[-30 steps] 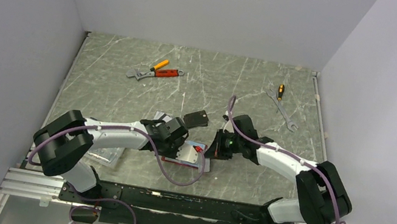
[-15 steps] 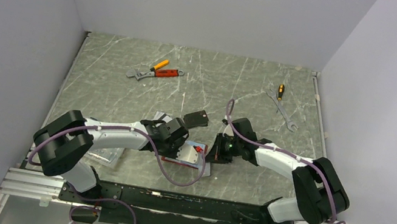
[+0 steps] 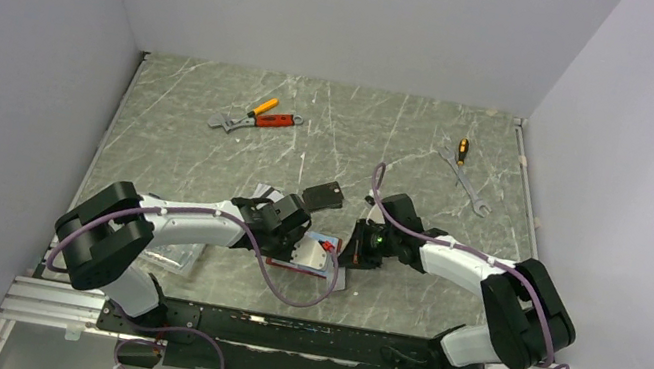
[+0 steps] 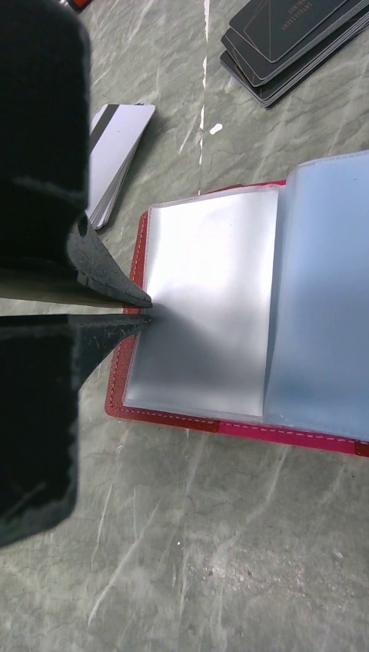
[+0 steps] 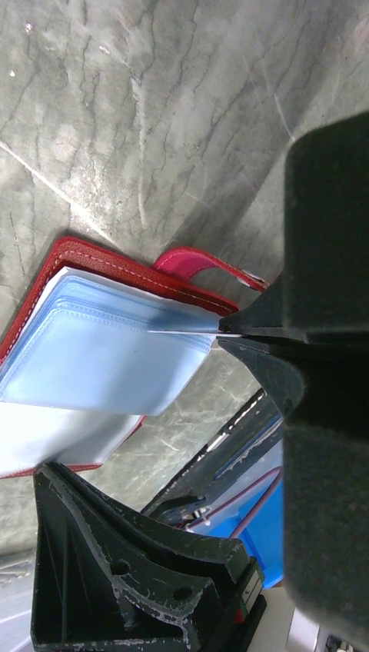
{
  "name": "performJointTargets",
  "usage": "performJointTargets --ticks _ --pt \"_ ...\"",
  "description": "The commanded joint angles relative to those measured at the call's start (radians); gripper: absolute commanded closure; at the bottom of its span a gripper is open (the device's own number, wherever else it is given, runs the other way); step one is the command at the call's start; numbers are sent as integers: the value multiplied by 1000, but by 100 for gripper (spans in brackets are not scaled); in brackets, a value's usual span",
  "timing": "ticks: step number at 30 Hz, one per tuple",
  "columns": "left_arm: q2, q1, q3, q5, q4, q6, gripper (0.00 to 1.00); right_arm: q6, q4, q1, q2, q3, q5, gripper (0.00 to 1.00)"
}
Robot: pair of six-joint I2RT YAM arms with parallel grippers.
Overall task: Put the credit cards into the card holder
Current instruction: Open the card holder at the center of the board.
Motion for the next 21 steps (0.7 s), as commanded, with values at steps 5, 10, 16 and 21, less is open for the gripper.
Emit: performJointTargets --ticks 5,10,16,21 --pt "-8 -7 -2 1 17 25 87 -7 53 2 12 40 -35 100" --pt "-10 -7 -3 -28 16 28 87 -4 61 9 21 53 -43 100" --pt "-11 -7 -3 -30 14 29 87 3 68 10 47 58 -47 100" --pt "-14 -7 2 -31 12 27 88 9 81 30 80 100 -57 100"
